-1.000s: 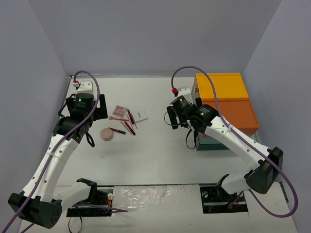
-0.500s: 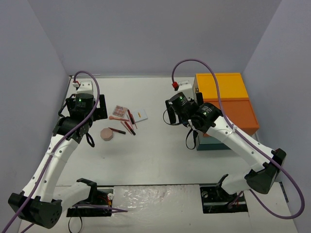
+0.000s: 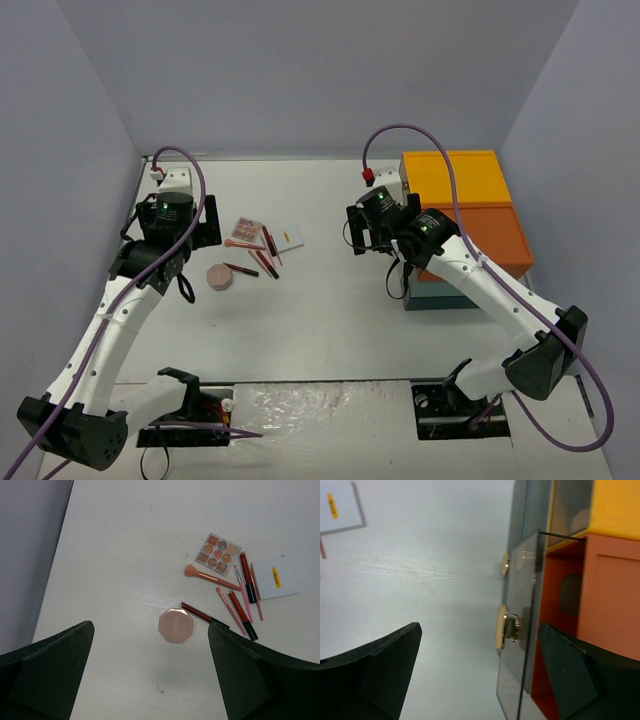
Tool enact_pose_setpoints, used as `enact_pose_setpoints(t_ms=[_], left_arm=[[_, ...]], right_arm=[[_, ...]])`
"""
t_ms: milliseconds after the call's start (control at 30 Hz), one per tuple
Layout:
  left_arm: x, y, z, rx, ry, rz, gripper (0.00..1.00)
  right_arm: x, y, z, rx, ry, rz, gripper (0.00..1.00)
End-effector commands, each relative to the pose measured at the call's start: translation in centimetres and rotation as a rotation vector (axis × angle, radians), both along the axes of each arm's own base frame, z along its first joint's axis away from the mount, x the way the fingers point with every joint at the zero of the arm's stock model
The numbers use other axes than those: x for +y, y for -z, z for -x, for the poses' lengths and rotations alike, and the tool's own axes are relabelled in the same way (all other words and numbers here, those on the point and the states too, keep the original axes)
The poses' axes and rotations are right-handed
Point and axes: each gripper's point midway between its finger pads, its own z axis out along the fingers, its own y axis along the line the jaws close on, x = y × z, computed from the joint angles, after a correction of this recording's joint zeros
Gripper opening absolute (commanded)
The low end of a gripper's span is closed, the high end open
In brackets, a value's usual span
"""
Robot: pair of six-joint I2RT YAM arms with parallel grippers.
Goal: Organize the makeup
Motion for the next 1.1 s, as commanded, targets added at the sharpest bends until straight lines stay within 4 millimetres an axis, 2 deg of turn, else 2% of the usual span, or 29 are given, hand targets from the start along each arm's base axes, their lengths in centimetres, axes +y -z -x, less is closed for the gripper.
enact_pose_setpoints(t_ms=[0, 433, 567, 700, 800, 933, 1067], left_arm=[[-0.5, -1.9, -0.8, -0.055, 0.002, 0.029, 0.97], [-0.6, -1.0, -0.6, -0.032, 0.008, 0.03, 0.97], [-0.7, -0.6, -0.5, -0.024, 0.011, 0.035, 0.97], [-0.8, -0.3, -0.4, -0.017, 0.012, 0.04, 0.97], [-0.8, 0.1, -0.3, -0.008, 0.013, 0.042, 0.97], [-0.9, 0.7, -0.3, 0.005, 0.013, 0.048, 0.97], [-1.0, 0.9, -0.2, 0.013, 0.01, 0.058, 0.97]], right_arm=[[4.1, -0.3, -0.2, -0.001, -0.14, -0.127, 1.0], [9.7, -1.2, 0.6, 0.014, -0.366, -0.253, 1.0], [10.2, -1.6, 0.4, 0.006, -0.379, -0.251, 1.0], [9.4, -4.2, -0.3, -0.078, -0.356, -0.232, 0.99], [9.2, -7.8, -0.7, -0.161, -0.369, -0.245, 0.99], [10.5, -10.7, -0.5, -0.215, -0.456, -0.257, 0.99], [12.9, -11.3, -0.7, -0.223, -0.545, -0.241, 0.98]])
